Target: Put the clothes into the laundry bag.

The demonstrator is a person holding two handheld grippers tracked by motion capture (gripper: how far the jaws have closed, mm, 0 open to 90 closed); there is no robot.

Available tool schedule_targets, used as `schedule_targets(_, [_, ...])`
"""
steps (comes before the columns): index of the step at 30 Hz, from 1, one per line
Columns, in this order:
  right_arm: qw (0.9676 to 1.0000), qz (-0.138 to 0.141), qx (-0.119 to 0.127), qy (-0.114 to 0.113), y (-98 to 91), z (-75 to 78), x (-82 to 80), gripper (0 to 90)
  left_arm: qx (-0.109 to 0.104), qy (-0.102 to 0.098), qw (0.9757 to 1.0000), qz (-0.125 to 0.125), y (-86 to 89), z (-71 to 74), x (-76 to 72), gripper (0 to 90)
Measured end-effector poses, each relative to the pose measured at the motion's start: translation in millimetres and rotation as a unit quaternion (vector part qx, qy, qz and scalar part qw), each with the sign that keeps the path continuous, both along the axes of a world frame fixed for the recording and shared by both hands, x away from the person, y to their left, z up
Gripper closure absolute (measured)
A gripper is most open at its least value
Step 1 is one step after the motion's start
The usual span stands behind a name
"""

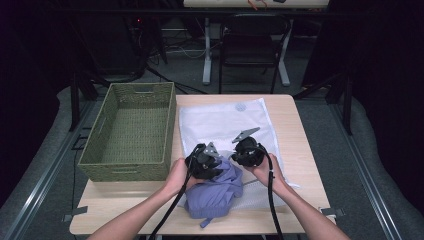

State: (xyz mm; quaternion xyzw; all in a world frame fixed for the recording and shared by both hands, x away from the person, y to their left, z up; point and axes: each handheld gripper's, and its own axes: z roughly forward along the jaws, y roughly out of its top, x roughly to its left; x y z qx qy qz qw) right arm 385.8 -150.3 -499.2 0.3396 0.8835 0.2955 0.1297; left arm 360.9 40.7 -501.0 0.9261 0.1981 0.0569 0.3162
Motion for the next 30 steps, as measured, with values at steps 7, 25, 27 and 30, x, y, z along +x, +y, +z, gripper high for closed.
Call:
schedule_targets(7, [1.0000, -0.005, -0.001, 0.002, -1.4, -1.4, 1.4, 87.4, -0.023, -0.021, 0.9995, 0.003, 1.7, 4.4, -5.1, 76.6])
schedule_targets(25, [0.9999, 0.003, 0.014, -0.005, -2.9, 6.9, -5.7, 87.4, -0.006, 0.003, 0.9999, 0.013, -3.0, 6.2, -3.2, 53.8])
schedule_targets(27, [0.9999, 0.001, 0.014, -0.008, -3.7, 7.6, -5.9, 87.4, -0.013, -0.018, 0.9991, 0.036, 6.2, 16.4, -1.7, 43.8])
schedule_targets(30, [0.9999, 0.002, 0.014, -0.008, -2.7, 8.2, -6.5, 87.4, -0.017, -0.029, 0.9978, 0.058, 14.7, 21.8, 4.7, 33.1])
